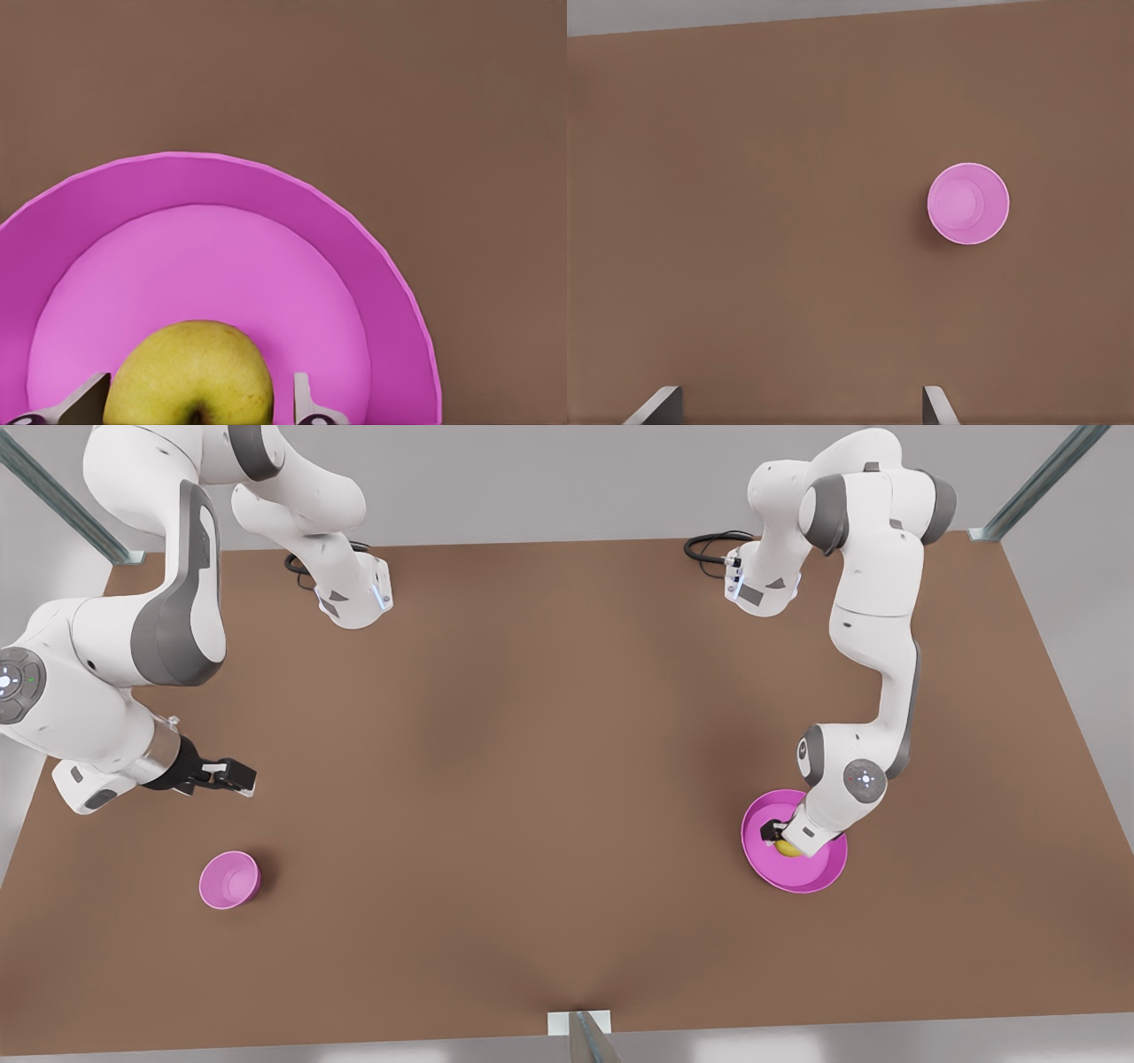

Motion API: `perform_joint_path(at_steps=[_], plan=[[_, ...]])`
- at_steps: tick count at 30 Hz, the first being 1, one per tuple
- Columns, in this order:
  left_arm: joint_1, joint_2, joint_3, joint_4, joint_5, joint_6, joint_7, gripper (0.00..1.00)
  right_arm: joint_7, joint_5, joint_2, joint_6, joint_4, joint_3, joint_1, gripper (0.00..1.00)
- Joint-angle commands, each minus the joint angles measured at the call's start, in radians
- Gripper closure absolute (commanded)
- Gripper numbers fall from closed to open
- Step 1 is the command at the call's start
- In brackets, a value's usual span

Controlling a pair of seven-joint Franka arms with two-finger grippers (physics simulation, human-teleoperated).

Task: Use the left arm to pick up the apple from the plate, transfer it to the gripper of the right arm, and then use the right arm to place it into the bowl

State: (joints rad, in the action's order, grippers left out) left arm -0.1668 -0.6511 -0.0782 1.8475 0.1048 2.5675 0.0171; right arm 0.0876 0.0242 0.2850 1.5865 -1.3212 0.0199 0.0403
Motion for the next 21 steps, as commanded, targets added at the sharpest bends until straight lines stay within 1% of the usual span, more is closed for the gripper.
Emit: perform_joint_path(at_steps=[1,6,9,13,18,21], plan=[[0.001,-0.001,0.0,-0.001,-0.002,0.011,-0.006,0.02,0.0,0.0,-0.001,0.0,0.0,0.0,0.0,0.0],[0.0,-0.007,0.0,-0.001,-0.002,0.011,-0.008,0.15,-0.011,0.0,-0.001,0.0,0.0,0.0,-0.003,0.0],[0.0,-0.009,0.0,-0.001,-0.002,0.011,-0.008,0.16,-0.002,0.002,-0.001,0.0,0.0,0.0,0.001,0.0],[-0.002,-0.016,0.0,-0.001,-0.002,0.011,-0.006,0.21,0.001,0.002,-0.001,0.0,0.0,0.0,0.003,0.0],[-0.002,-0.016,0.0,-0.001,-0.002,0.011,-0.006,0.22,0.001,0.0,-0.001,0.0,0.0,0.0,0.003,0.0],[0.0,-0.002,0.0,-0.002,-0.002,0.01,0.0,0.24,0.003,0.0,-0.001,0.0,0.002,0.0,0.006,0.0]])
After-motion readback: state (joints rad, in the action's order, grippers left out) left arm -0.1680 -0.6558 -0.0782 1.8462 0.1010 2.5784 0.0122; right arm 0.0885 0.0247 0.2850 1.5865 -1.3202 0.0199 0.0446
